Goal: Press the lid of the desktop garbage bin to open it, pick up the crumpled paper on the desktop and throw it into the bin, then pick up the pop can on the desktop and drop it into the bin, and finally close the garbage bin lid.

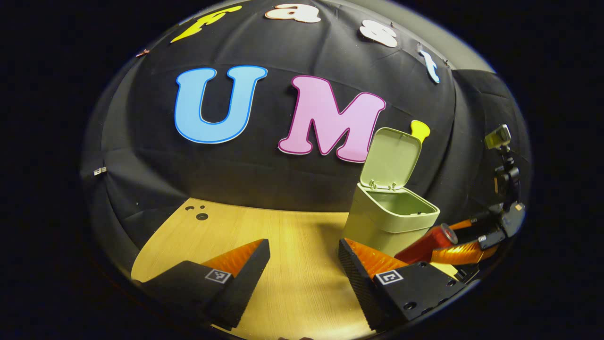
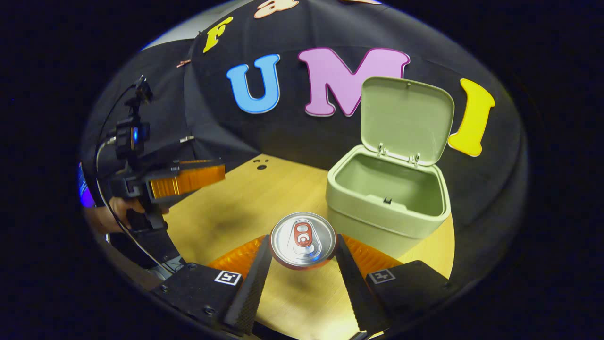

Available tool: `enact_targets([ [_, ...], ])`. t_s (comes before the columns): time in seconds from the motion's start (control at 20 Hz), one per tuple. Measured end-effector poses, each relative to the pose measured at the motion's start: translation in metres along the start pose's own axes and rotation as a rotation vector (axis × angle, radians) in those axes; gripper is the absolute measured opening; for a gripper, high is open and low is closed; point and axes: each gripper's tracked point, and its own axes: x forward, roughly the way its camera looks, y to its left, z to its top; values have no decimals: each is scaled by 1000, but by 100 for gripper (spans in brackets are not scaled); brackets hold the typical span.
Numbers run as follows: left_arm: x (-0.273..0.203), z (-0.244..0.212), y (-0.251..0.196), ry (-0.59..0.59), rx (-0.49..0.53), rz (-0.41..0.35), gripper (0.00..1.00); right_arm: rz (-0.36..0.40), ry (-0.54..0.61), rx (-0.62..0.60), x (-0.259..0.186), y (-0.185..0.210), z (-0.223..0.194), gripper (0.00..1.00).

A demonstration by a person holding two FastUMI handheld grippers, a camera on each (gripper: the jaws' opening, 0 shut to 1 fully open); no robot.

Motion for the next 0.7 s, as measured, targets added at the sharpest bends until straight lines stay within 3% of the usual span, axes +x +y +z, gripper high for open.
enact_targets([
  [0.45,3,3,-7,-6,11,1,95,-65,-198,-2,-5,-50,94,81],
  [0.7,5,4,-6,-2,10,2,95,-139,-201,4,9,-88,103,81],
])
